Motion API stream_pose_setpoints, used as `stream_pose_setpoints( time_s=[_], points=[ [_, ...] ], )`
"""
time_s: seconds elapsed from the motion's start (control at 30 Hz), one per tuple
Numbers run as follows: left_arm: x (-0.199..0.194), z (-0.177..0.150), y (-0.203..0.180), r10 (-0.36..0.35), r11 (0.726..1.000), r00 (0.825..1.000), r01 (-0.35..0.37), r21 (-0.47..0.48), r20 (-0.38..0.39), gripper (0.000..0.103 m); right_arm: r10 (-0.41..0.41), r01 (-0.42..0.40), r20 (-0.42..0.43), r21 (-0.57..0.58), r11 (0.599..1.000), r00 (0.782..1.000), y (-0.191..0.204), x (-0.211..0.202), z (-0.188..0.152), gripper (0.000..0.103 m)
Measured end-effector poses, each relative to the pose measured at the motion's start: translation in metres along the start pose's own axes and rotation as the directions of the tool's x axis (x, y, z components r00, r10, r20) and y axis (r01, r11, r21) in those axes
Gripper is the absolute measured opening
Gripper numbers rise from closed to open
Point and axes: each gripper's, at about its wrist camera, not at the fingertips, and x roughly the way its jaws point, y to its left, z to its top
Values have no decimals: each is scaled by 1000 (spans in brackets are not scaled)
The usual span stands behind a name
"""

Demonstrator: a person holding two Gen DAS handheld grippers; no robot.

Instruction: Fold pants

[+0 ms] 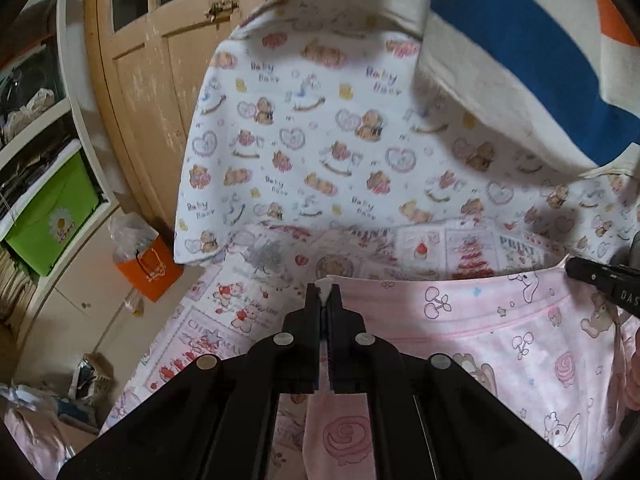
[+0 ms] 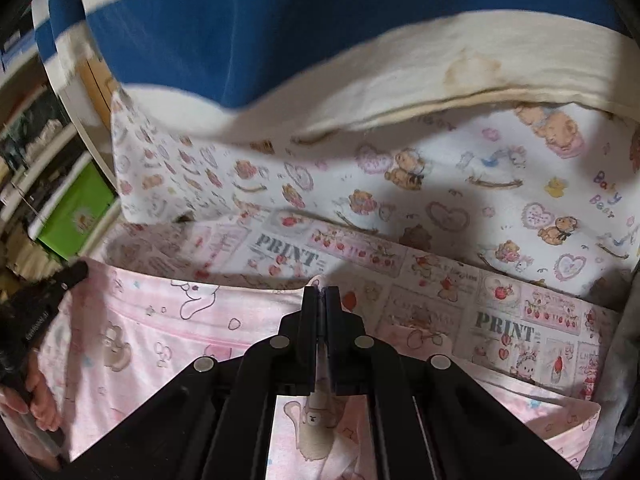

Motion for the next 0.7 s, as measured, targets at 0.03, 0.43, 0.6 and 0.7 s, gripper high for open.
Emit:
stream_pose_setpoints(
  time_s=[0.03,0.43,0.6,0.7],
  points=[
    [2,0,1,-1,1000,1000,1,-2,-8,2,-7,7,-5,3,1000,1000,0,3,-1,4],
    [17,-8,-1,51,999,997,-51,10,-63,11,-118,118,-7,-20,993,993,4,10,-5,21],
    [5,-5,4,92,996,996,-92,-7,-1,35,-204,205,109,4,979,973,-1,-16,-1,81],
    [-10,-2,5,66,998,996,-65,-21,54,35,-179,174,129,45,984,975,-9,-32,5,81]
  ],
)
